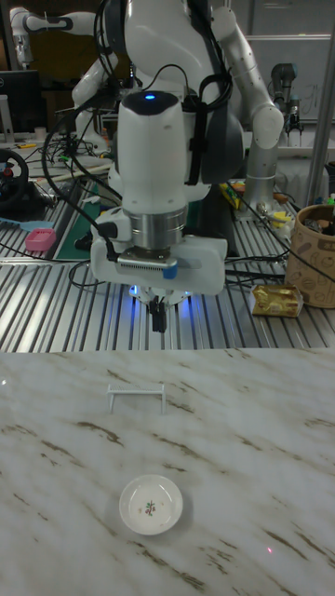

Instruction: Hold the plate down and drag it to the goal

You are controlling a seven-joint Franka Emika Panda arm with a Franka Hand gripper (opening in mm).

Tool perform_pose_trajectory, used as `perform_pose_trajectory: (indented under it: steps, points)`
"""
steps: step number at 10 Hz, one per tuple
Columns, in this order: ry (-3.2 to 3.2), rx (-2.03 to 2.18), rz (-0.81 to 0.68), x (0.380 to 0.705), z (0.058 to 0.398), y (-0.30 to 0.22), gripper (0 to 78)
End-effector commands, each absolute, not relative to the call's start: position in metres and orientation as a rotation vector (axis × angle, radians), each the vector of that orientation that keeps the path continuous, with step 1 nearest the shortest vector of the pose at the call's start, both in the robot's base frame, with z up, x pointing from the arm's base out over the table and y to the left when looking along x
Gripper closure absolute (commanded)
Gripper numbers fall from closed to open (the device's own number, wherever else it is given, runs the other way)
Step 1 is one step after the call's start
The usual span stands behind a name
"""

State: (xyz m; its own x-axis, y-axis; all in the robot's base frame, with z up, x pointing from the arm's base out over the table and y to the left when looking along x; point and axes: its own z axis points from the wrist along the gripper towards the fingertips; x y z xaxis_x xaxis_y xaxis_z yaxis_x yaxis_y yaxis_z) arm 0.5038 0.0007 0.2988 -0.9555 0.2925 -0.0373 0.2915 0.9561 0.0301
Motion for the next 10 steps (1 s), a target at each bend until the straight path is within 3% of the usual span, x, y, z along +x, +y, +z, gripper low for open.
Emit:
perform_pose_trajectory:
  steps: [1, 10]
  points:
    - [3.05, 0.514, 0.052, 0.521, 0.301, 0.003, 77.6]
    - [3.055, 0.489, 0.059, 0.597, 0.276, 0.001, 77.6]
